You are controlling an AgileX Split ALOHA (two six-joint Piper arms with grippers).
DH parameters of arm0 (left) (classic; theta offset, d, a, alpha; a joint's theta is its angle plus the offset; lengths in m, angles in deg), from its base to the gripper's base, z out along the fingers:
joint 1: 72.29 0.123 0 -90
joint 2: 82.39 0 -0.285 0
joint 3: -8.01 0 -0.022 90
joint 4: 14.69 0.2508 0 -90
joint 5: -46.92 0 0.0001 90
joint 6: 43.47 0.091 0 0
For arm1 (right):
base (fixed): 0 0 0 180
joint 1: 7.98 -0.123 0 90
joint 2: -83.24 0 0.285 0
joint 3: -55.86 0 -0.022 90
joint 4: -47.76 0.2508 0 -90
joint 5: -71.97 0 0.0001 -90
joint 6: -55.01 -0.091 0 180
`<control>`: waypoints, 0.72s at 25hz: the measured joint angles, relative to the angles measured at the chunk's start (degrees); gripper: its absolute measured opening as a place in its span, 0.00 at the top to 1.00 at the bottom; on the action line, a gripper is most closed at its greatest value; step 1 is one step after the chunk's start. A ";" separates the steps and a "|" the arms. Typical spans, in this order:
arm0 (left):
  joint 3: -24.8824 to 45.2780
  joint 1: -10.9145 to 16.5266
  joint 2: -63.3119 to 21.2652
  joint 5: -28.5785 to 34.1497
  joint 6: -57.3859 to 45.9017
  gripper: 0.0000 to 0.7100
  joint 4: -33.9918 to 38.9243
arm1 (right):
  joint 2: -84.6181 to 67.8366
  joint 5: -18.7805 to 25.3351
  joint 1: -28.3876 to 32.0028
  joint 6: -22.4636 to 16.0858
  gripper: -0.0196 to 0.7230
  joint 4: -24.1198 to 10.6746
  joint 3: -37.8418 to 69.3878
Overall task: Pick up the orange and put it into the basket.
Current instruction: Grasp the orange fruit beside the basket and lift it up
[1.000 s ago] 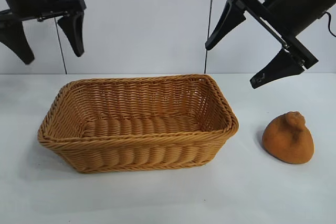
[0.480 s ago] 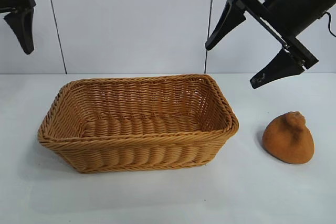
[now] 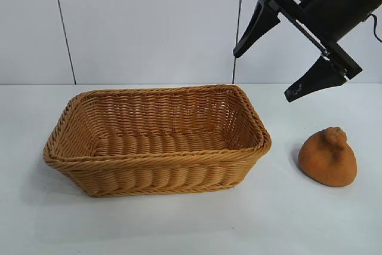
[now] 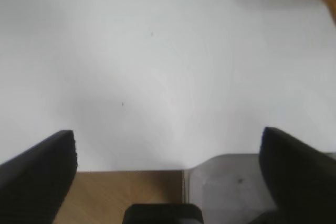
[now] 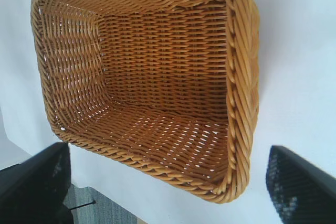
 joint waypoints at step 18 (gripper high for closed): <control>23.23 0.00 -51.33 -8.38 0.07 0.05 0.00 | -3.62 0.48 0.00 0.00 0.04 -4.78 -0.20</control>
